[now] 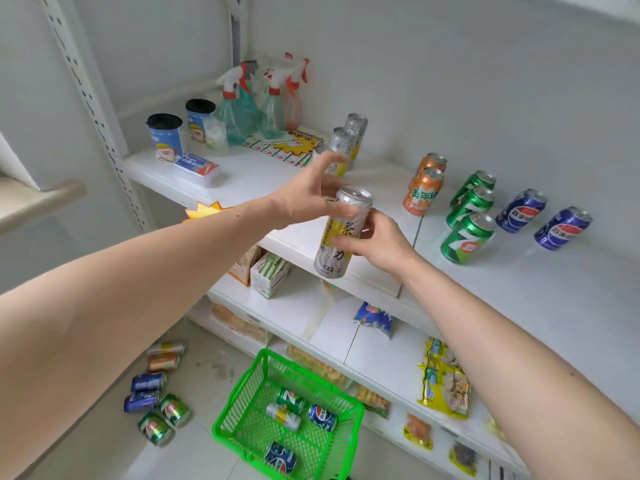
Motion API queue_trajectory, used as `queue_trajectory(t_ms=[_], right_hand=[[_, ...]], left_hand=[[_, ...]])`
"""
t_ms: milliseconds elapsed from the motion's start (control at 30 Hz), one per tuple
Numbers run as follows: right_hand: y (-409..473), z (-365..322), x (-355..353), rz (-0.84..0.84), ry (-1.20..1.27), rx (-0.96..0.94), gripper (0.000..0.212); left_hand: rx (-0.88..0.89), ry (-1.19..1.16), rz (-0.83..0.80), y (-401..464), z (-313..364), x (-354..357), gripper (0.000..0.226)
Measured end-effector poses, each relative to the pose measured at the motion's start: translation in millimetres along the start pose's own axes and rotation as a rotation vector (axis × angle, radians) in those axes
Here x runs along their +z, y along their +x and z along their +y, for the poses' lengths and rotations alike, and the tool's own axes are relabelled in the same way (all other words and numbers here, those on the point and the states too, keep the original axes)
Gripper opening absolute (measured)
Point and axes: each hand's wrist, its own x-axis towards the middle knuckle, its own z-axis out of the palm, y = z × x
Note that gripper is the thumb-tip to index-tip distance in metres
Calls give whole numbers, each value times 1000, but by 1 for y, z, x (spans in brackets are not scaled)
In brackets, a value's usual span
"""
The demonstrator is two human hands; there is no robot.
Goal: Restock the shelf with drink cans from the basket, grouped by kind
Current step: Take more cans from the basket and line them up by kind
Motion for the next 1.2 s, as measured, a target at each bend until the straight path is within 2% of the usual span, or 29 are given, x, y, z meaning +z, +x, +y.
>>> queue_trajectory(t_ms=[100,233,300,400,500,633,733,1067,1200], right_hand=[[22,16,-27,12,-31,14,70],[61,36,-72,78,-87,47,65],[88,44,-92,119,-100,53,69],[128,45,-111,177,-131,45,73],[169,38,-120,193,-119,32,88],[224,40,-118,249,-140,121,97],[257,44,-112,297,-131,166,86],[300,62,-108,344,-254,219,81],[306,62,-106,352,-234,225,80]], left_hand=[[-19,-10,25,29,-4,14,70],[-72,80,111,63,-24,27,70],[-135,133,156,77,-43,34,68],[-232,350,205,97,-69,46,62],[-274,712,101,117,-91,55,61],[-322,962,-42,142,-102,66,58],[-355,1056,-89,160,-111,69,52],[-357,1237,-92,190,-102,65,48],[-346,1290,-119,191,-99,68,32]])
